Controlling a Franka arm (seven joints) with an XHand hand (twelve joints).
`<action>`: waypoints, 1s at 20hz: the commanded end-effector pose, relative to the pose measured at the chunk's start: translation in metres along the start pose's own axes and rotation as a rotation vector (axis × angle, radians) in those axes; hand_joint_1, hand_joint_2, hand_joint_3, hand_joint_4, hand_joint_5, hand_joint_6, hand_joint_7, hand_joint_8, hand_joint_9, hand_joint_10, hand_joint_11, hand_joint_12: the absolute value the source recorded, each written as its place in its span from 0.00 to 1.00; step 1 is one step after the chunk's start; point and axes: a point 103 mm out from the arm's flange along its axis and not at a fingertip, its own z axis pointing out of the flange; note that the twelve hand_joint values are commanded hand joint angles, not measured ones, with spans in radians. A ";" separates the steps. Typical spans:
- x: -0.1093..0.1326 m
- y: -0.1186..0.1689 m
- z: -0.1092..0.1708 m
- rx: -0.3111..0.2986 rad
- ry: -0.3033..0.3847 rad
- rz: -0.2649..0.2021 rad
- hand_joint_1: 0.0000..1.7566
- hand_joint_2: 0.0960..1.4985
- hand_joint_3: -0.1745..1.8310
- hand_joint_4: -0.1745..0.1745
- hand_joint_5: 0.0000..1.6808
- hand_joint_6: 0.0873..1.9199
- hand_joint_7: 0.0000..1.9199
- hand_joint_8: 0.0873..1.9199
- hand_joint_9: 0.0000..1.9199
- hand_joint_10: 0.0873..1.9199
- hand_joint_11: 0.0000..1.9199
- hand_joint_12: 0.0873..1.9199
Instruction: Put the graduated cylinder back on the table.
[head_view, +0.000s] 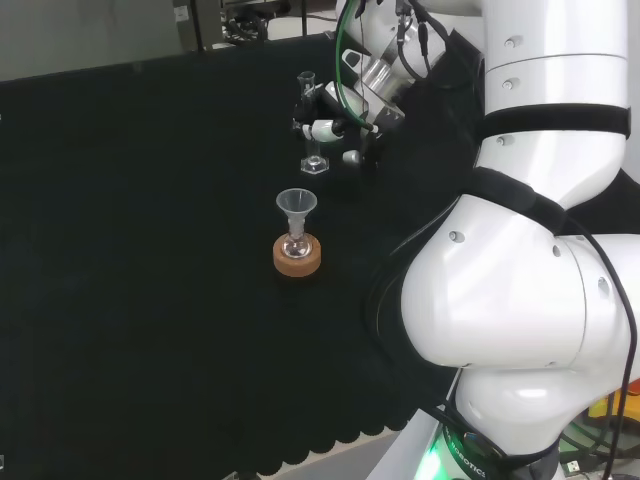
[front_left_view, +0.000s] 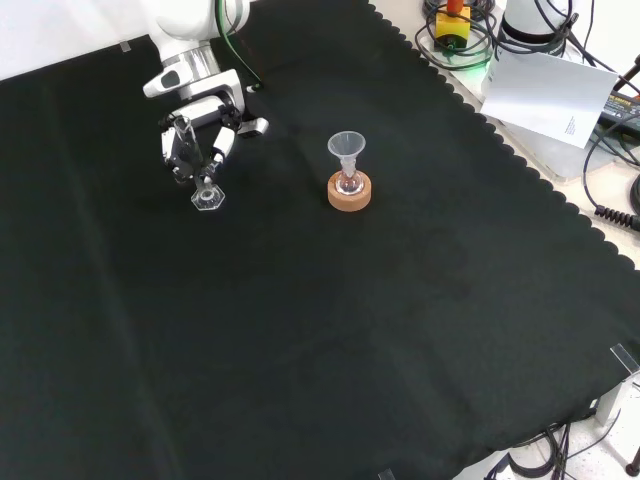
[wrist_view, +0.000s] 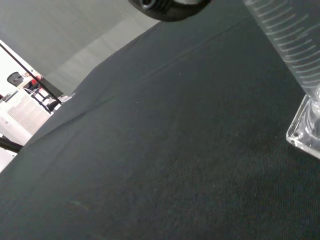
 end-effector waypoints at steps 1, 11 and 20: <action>-0.004 -0.005 0.004 0.015 0.065 -0.009 0.64 0.73 0.10 0.18 0.57 0.53 0.50 0.23 0.67 0.00 0.52 0.46; -0.006 -0.014 0.000 0.025 0.079 -0.010 0.55 0.68 0.05 0.36 0.43 0.36 0.36 0.28 0.56 0.00 0.34 0.60; -0.002 -0.011 -0.008 0.019 0.048 0.012 0.50 0.67 0.00 0.29 0.25 0.29 0.26 0.30 0.47 0.00 0.23 0.66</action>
